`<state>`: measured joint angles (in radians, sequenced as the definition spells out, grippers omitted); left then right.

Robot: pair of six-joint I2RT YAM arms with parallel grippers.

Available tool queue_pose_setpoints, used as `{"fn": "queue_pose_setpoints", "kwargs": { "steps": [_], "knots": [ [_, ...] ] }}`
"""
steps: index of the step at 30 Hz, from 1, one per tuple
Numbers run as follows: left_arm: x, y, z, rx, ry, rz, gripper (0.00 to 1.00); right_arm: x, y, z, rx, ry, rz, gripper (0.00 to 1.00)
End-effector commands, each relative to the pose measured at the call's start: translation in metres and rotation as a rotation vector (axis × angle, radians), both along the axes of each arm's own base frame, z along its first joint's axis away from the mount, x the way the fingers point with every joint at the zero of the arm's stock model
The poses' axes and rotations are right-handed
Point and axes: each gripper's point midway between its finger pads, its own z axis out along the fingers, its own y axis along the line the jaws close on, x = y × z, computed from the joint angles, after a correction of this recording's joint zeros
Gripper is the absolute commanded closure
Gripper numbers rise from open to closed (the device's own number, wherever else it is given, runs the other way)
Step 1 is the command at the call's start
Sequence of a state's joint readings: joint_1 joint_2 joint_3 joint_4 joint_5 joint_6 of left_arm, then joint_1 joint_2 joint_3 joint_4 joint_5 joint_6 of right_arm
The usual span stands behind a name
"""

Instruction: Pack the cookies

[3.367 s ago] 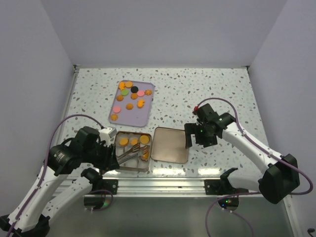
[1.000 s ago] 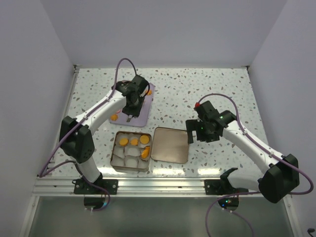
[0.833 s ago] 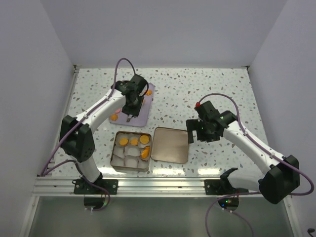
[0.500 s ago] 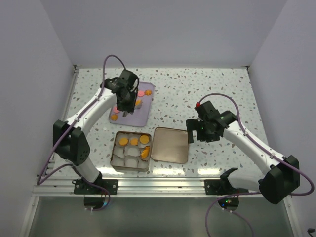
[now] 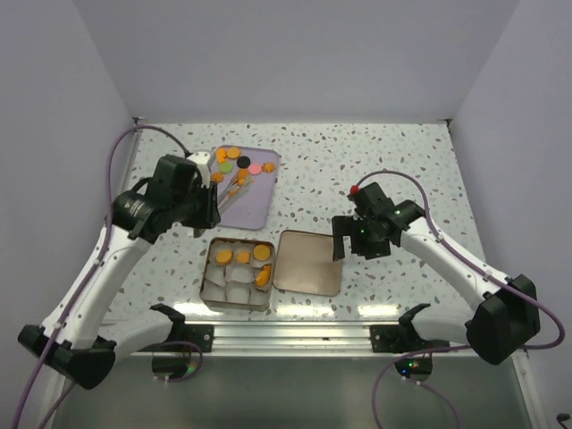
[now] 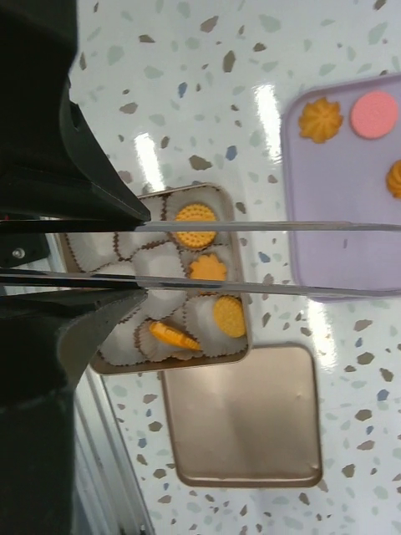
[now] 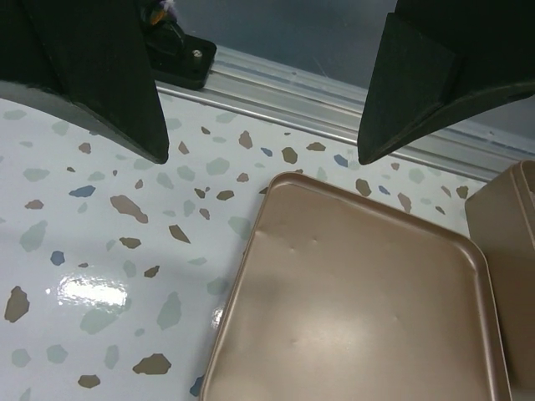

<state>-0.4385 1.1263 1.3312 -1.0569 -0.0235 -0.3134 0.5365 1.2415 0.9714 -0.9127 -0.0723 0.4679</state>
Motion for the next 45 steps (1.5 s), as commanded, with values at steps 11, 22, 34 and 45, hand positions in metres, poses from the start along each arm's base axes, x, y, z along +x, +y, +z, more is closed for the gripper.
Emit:
{"fn": "queue_pose_setpoints", "kwargs": {
  "steps": [11,22,34,45],
  "knots": [
    [-0.110,0.019,-0.024,-0.167,0.098,0.014,0.80,-0.018,0.013,-0.008,0.102,0.042,0.032,0.01],
    [-0.158,0.020,-0.037,-0.256,0.131,-0.051,0.80,-0.031,0.017,-0.021,0.137,0.098,0.044,0.02],
    [-0.170,0.021,-0.065,-0.232,0.179,-0.107,0.76,-0.033,0.019,-0.022,0.142,0.118,0.055,0.01],
    [-0.180,0.024,-0.067,-0.259,0.105,-0.139,0.65,-0.036,0.014,-0.026,0.120,0.122,0.058,0.02]
  ]
}}
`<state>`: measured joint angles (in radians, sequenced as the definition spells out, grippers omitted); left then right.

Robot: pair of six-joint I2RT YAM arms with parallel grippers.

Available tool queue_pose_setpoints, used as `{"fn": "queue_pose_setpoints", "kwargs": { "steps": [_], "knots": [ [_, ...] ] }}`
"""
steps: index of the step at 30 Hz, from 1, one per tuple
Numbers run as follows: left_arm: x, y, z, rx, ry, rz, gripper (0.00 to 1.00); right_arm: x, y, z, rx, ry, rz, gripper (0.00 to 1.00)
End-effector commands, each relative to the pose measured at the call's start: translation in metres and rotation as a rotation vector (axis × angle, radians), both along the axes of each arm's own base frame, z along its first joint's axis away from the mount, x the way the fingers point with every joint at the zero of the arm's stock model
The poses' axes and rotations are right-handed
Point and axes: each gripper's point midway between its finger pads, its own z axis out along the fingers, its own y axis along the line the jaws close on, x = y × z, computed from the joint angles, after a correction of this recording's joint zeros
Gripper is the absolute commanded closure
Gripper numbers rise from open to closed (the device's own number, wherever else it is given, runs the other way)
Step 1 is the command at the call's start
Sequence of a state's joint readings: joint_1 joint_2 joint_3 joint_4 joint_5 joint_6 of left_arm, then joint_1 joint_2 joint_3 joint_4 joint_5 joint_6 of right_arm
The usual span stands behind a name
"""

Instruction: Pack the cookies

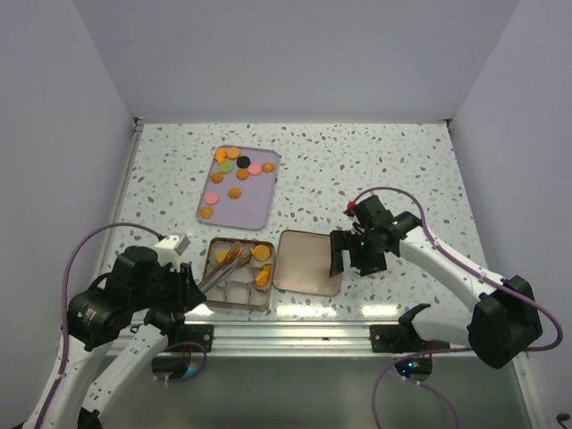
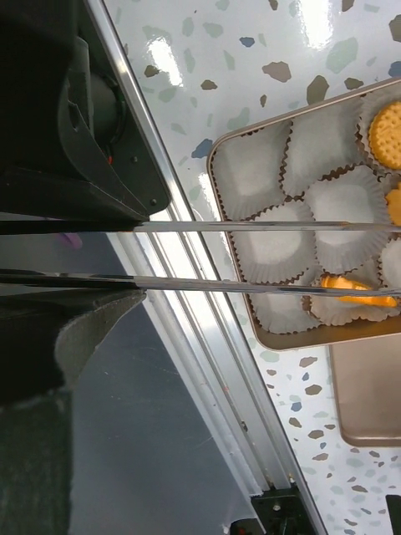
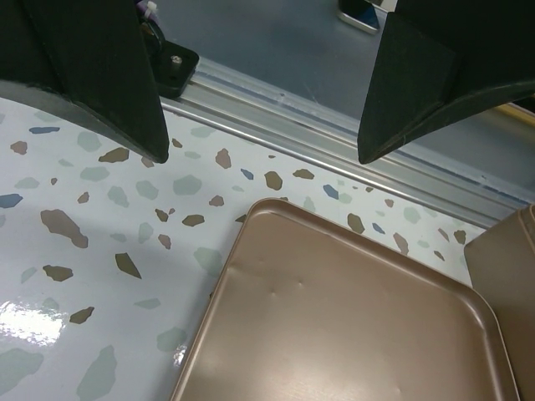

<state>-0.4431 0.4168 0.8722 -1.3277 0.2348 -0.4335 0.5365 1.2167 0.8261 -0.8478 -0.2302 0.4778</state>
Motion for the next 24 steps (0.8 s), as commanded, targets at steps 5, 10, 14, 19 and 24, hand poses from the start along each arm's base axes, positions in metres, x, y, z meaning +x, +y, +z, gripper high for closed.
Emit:
{"fn": "queue_pose_setpoints", "kwargs": {
  "steps": [5,10,14,19,24],
  "knots": [
    [-0.008,-0.005,0.010,-0.045,-0.067,-0.070,0.59,0.001,0.003,0.001,0.014,-0.002,0.017,0.01],
    [-0.009,-0.005,0.010,-0.046,-0.067,-0.068,0.55,0.002,0.004,0.001,0.013,-0.002,0.022,0.02],
    [-0.008,-0.004,0.010,-0.050,-0.071,-0.056,0.52,0.002,0.004,0.000,0.010,0.000,0.027,0.02],
    [-0.006,-0.002,0.012,-0.047,-0.077,-0.032,0.53,0.004,0.005,-0.001,0.004,0.002,0.031,0.02],
    [0.000,-0.003,0.024,-0.050,-0.079,-0.008,0.54,0.010,0.008,0.001,0.010,-0.017,0.034,0.02]
  ]
}}
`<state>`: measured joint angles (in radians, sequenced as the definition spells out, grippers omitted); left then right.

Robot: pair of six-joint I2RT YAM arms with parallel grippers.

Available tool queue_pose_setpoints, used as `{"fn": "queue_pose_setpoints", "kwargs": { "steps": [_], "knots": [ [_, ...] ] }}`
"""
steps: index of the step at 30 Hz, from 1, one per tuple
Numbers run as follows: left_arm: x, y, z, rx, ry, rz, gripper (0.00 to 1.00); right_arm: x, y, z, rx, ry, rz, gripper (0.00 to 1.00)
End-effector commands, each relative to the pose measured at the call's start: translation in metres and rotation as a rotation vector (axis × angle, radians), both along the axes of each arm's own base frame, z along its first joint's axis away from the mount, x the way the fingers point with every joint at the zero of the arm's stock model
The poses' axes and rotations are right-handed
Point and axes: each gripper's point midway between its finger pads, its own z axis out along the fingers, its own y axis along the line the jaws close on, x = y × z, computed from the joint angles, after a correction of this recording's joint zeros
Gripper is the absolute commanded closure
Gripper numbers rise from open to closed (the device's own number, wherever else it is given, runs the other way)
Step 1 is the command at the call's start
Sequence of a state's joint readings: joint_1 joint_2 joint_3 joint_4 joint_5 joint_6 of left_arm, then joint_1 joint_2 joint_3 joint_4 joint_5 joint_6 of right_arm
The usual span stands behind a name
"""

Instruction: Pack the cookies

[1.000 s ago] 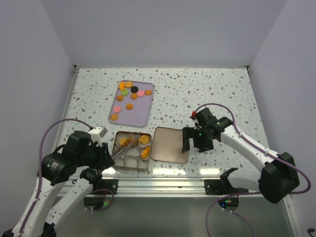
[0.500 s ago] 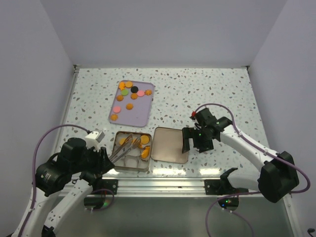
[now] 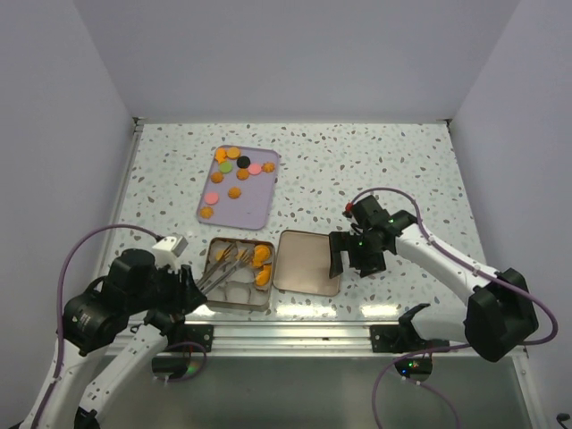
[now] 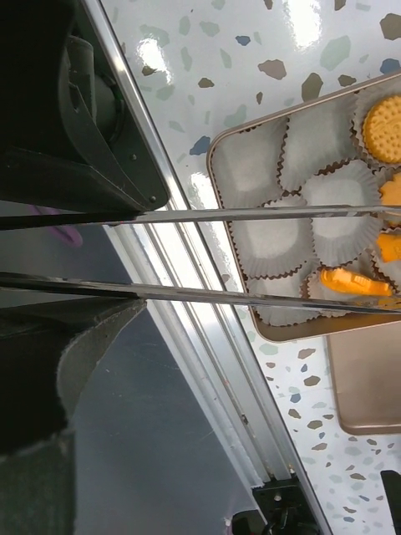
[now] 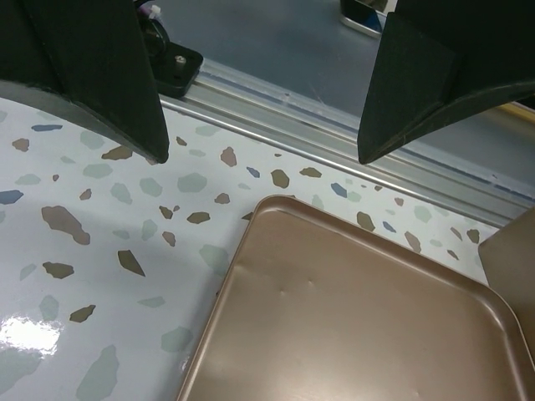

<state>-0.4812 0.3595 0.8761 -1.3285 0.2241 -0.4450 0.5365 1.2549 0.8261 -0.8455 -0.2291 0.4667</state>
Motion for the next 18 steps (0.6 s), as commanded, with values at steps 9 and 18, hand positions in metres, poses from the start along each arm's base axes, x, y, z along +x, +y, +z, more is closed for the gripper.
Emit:
{"fn": "queue_pose_setpoints", "kwargs": {
  "steps": [9,18],
  "knots": [
    [0.033,-0.016,0.024,0.000,0.007,0.019,0.60,0.034,0.030,0.026,0.086,-0.085,0.041,0.01],
    [0.086,-0.017,0.102,-0.029,-0.144,0.189,0.59,0.082,0.096,0.076,0.226,-0.134,0.156,0.09]
  ]
}}
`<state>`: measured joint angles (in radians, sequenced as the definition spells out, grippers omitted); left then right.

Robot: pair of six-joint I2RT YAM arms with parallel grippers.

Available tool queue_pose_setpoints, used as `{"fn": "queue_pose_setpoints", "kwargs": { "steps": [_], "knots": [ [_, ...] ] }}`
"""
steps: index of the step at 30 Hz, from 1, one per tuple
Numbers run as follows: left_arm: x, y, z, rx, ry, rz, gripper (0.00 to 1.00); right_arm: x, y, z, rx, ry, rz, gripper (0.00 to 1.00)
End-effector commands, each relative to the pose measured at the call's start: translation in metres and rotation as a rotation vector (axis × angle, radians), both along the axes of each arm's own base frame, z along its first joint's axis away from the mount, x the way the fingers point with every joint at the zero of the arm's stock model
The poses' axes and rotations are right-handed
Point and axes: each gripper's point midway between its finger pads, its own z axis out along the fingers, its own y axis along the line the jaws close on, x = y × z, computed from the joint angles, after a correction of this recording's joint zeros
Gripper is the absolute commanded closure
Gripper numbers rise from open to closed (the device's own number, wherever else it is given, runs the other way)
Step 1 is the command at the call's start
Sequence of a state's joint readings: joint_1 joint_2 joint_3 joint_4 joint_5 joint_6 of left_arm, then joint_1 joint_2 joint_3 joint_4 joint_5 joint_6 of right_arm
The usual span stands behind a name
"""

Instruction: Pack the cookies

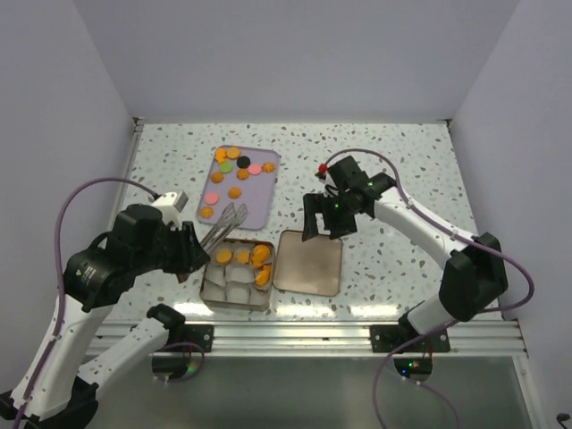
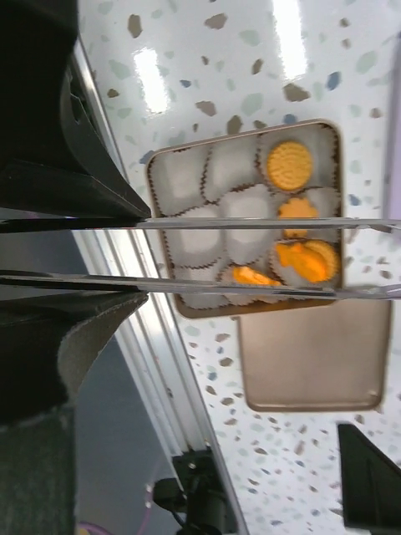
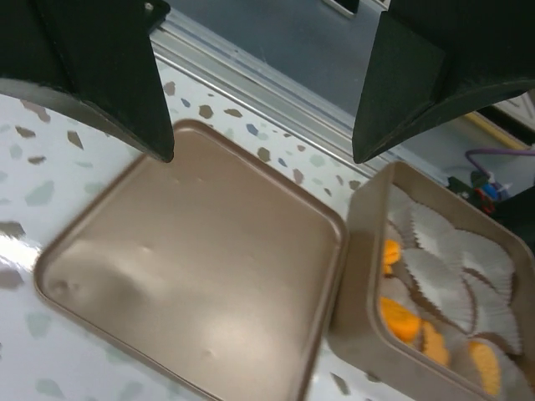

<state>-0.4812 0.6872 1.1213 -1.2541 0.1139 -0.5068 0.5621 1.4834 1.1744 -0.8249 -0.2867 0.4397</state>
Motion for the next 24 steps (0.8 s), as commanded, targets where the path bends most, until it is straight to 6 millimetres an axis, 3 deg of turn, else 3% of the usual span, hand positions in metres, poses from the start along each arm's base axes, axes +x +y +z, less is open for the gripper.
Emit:
{"fn": "queue_pose_setpoints", "kwargs": {
  "steps": [1,3,5,11,18,24],
  "knots": [
    [0.030,-0.001,0.052,-0.052,-0.157,0.093,0.59,0.013,0.043,0.019,0.104,-0.012,0.102,0.10],
    [0.032,0.001,0.061,-0.044,-0.152,0.114,0.59,0.014,0.061,0.024,0.112,-0.016,0.136,0.11],
    [0.038,0.011,0.065,-0.013,-0.159,0.185,0.58,0.011,0.077,0.014,0.102,0.014,0.153,0.14],
    [0.029,0.021,0.069,-0.053,-0.156,0.275,0.58,0.004,0.114,-0.007,0.084,0.048,0.199,0.18],
    [0.012,0.028,0.064,-0.088,-0.143,0.303,0.58,0.002,0.132,-0.028,0.065,0.062,0.203,0.23],
    [0.004,0.028,0.068,-0.122,-0.150,0.295,0.59,0.013,0.136,-0.048,0.020,0.066,0.127,0.35]
  ]
}}
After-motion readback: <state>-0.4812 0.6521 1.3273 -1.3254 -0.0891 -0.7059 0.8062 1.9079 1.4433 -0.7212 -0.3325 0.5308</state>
